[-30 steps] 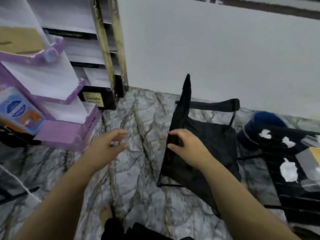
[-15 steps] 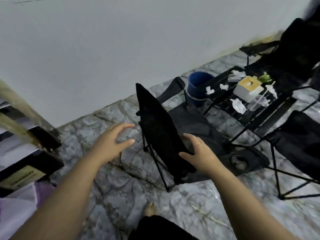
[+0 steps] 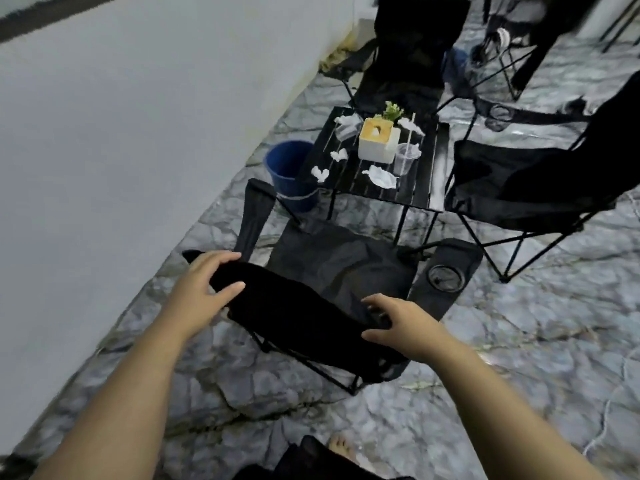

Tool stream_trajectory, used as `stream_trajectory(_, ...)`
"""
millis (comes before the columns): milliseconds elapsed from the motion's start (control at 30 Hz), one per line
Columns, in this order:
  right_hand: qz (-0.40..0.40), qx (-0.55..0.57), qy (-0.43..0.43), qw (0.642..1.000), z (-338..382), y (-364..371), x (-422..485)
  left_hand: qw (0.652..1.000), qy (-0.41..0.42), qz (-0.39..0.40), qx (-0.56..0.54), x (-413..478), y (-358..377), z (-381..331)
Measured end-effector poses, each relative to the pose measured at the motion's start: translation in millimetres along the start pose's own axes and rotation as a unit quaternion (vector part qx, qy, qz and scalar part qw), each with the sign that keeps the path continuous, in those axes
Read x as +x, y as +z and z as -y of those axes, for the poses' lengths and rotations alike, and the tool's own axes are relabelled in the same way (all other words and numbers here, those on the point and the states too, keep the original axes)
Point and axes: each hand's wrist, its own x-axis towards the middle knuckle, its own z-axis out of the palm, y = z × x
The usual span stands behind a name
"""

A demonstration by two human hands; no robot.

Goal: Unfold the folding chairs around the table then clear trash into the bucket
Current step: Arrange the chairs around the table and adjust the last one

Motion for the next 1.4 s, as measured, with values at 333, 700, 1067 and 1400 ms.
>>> stream_trajectory(333,-0.081,-0.022,0.193,0.978,-2,37,-16,0.970,0.003,0.203,0.136,96,-40,78)
stream_trajectory(700,-0.154,-0.032,0.255,0.954,-11,55,-10,0.937,0.018,0.305,0.167,124,-51,123)
stream_trajectory(1067,-0.191,-0.031,0.258,0.947,-33,9,18,0.948,-0.007,0.275,0.160,144,-31,107)
stream_trajectory(1400,-0.182,-0.010,0.246,0.952,-45,-31,47,0.962,-0.041,0.235,0.134,196,-14,81)
